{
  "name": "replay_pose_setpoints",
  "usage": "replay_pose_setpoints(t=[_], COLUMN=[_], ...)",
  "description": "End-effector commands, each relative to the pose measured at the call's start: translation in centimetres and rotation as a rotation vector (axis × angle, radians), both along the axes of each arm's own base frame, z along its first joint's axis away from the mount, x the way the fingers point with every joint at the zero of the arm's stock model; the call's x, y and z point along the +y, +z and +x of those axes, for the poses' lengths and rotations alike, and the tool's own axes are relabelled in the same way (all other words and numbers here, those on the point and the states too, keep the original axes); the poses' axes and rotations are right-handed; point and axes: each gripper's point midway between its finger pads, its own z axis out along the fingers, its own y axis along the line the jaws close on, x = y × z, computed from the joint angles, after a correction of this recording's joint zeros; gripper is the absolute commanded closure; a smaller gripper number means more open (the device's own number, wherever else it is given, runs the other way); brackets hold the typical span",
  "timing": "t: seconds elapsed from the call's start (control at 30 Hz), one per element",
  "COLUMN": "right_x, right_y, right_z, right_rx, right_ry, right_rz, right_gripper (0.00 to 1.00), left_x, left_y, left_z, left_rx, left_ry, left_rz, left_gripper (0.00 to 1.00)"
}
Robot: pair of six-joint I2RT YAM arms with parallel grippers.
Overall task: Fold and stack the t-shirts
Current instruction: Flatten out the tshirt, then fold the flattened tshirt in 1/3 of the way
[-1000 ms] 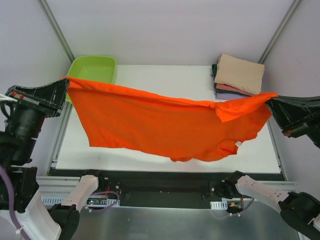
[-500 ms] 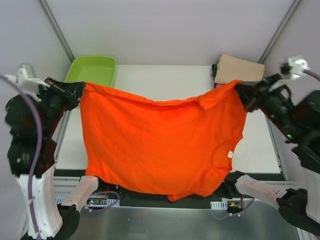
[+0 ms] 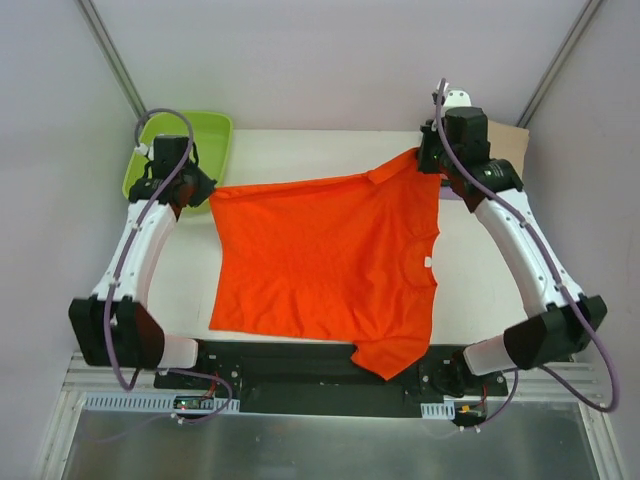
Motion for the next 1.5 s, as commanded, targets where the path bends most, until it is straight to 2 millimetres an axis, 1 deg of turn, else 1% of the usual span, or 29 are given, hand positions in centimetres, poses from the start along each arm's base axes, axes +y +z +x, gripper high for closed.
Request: replay_pose_setpoints(t=[0.0,0.1,0.13,0.2,0.3,0.37,0.47,0.53,0.63,0.67,0.7,0.77,0.87,0.97,1.03,1.17,1.33,1.47], right_x=[0.7,1.3,1.4,1.6,1.6,1.6,1.8,1.6,1.6,1.6,1.4,1.1,0.8,0.5,0.2,-0.2,-0.6,-1.0], right_y=[-0.1,-3.1,-4.5,-6.3,-8.9,-10.4,-12.5,-13.2,-13.8,-14.0,-13.7,-14.1,-14.2,-14.8,-15.4,-16.8,-18.5,-19.1], right_z=[4.6,7.4,8.7,10.5,12.9,14.0,14.8,15.0,14.7,14.3,13.9,12.9,11.1,9.1,7.9,6.0,4.2,3.0], right_rx=[-0.034,0.027,0.050,0.083,0.128,0.152,0.188,0.201,0.215,0.224,0.220,0.234,0.248,0.273,0.293,0.344,0.404,0.434], right_ry=[0.010,0.041,0.043,0.054,0.061,0.065,0.069,0.068,0.071,0.075,0.073,0.073,0.075,0.079,0.073,0.079,0.082,0.090], right_rz=[0.147,0.170,0.172,0.177,0.170,0.166,0.164,0.162,0.161,0.158,0.157,0.149,0.151,0.149,0.143,0.131,0.114,0.098], right_gripper=[0.99,1.00,1.00,1.00,1.00,1.00,0.99,1.00,1.00,1.00,0.99,0.99,0.99,0.99,1.00,0.99,1.00,1.00], left_x=[-0.4,-0.8,-0.9,-1.2,-1.3,-1.4,-1.7,-1.7,-1.8,-1.9,-1.8,-1.8,-1.6,-1.5,-1.5,-1.1,-0.9,-0.8], left_y=[-1.3,-4.3,-5.8,-7.4,-9.2,-10.3,-11.4,-11.7,-12.1,-12.2,-12.3,-12.2,-12.4,-13.1,-13.5,-15.0,-15.6,-16.1], left_z=[5.4,8.3,9.3,10.9,13.2,14.2,15.3,15.7,15.6,15.4,15.0,14.2,12.6,10.7,9.5,7.3,5.8,5.3], left_rx=[-0.018,0.054,0.086,0.112,0.137,0.153,0.167,0.168,0.179,0.182,0.187,0.193,0.211,0.234,0.248,0.284,0.304,0.318], left_ry=[-0.027,-0.048,-0.055,-0.066,-0.077,-0.085,-0.099,-0.103,-0.108,-0.111,-0.108,-0.108,-0.109,-0.106,-0.106,-0.098,-0.094,-0.099], left_rz=[0.018,0.020,0.016,0.010,0.015,0.020,0.016,0.013,0.008,0.010,0.010,0.013,0.015,0.014,0.013,0.030,0.038,0.044], left_gripper=[1.00,1.00,1.00,1.00,1.00,1.00,1.00,1.00,1.00,1.00,1.00,1.00,1.00,1.00,1.00,1.00,1.00,1.00])
